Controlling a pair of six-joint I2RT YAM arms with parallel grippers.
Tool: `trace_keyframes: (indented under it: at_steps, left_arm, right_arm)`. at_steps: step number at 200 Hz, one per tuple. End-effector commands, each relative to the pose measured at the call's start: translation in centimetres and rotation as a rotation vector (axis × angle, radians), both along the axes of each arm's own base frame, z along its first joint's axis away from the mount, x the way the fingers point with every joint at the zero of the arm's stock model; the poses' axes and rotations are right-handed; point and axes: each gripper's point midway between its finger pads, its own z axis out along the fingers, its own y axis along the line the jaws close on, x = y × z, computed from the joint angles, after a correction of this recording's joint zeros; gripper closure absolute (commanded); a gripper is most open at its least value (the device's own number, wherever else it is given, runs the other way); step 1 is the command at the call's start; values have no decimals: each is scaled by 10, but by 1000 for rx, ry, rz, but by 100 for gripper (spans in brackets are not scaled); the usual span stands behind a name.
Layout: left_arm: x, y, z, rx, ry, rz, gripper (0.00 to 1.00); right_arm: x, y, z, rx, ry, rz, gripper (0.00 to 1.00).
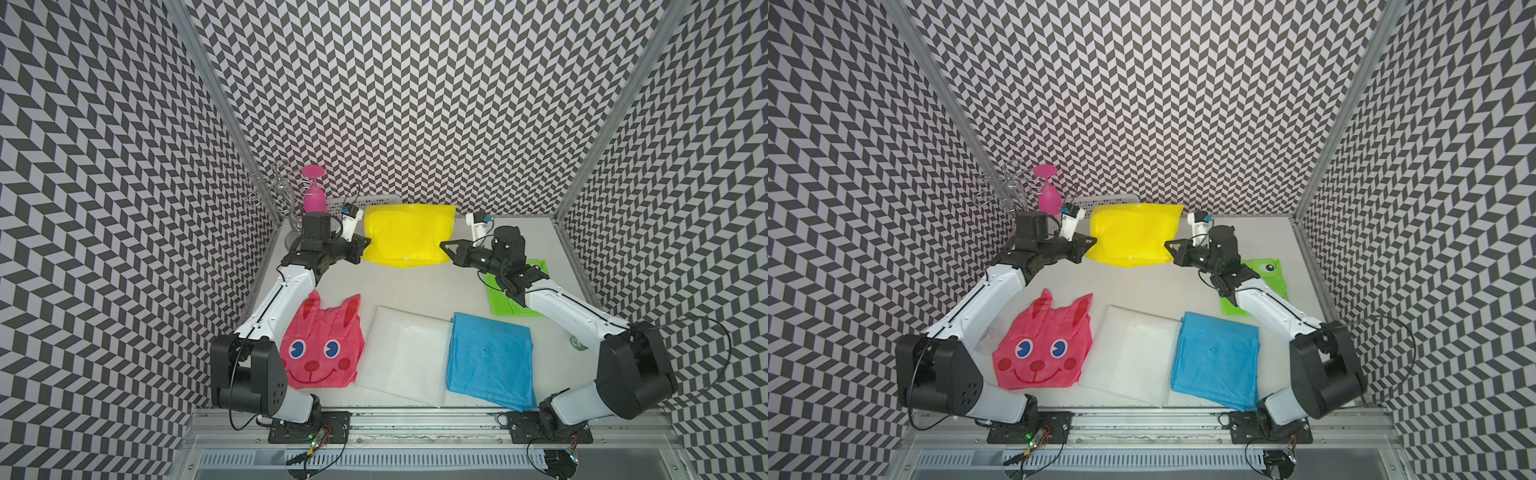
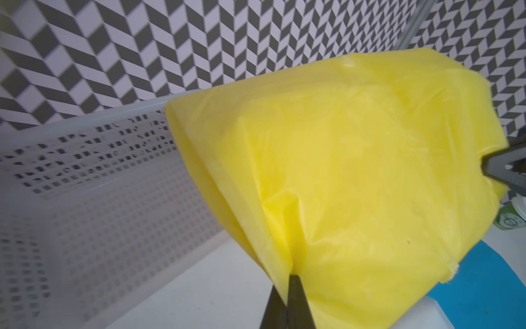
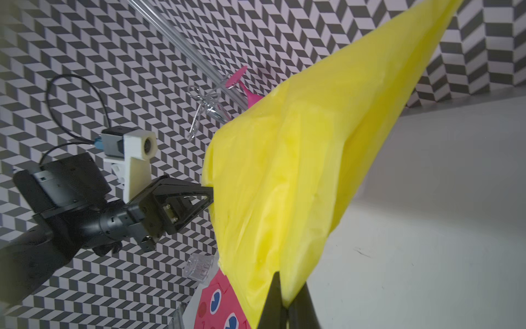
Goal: Put the folded raincoat in the basket
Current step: Pick up the raincoat from the center of the board, then move the basket to the center of the board.
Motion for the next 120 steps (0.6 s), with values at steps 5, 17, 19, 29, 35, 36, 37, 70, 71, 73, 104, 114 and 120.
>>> trace_keyframes:
  at_steps: [5, 17, 19, 29, 35, 36, 37, 70, 71, 73, 104, 114, 120]
  left_arm:
    - [15, 30, 16, 22, -45, 91, 100]
    - [23, 40, 14, 33, -50, 116, 100]
    - [25, 42, 13, 35, -53, 120, 100]
    - [33, 49, 11, 49, -66, 143, 100]
    - [40, 55, 9, 60, -69, 165, 100]
    - [41, 55, 8, 62, -67, 167, 100]
    - [41, 56, 7, 63, -67, 170, 100]
    - [73, 76, -18, 141, -53, 239, 100]
    - [74, 77, -19, 146, -53, 242, 100]
    - [76, 78, -22, 153, -52, 244, 100]
    - [102, 90, -46, 218, -62, 289, 100]
    - [108, 92, -54, 230, -55, 295, 100]
    - [111, 93, -60, 236, -46, 299, 100]
  right_arm:
    - [26, 37, 14, 43, -78, 35, 100]
    - [42, 51, 18, 74, -81, 44, 100]
    - [44, 53, 18, 78, -80, 46, 100]
    - [56, 65, 18, 91, -88, 53, 100]
    - [63, 70, 16, 90, -87, 49, 100]
    - [65, 70, 15, 90, -87, 47, 100]
    - [66, 71, 14, 89, -86, 46, 100]
    - [109, 102, -23, 58, -52, 29, 100]
    - [110, 103, -23, 57, -52, 29, 100]
    - [112, 106, -25, 55, -50, 30, 100]
    - [140, 131, -53, 52, -37, 26, 100]
    - [146, 135, -62, 47, -36, 15, 100]
    - [149, 138, -68, 46, -32, 8, 100]
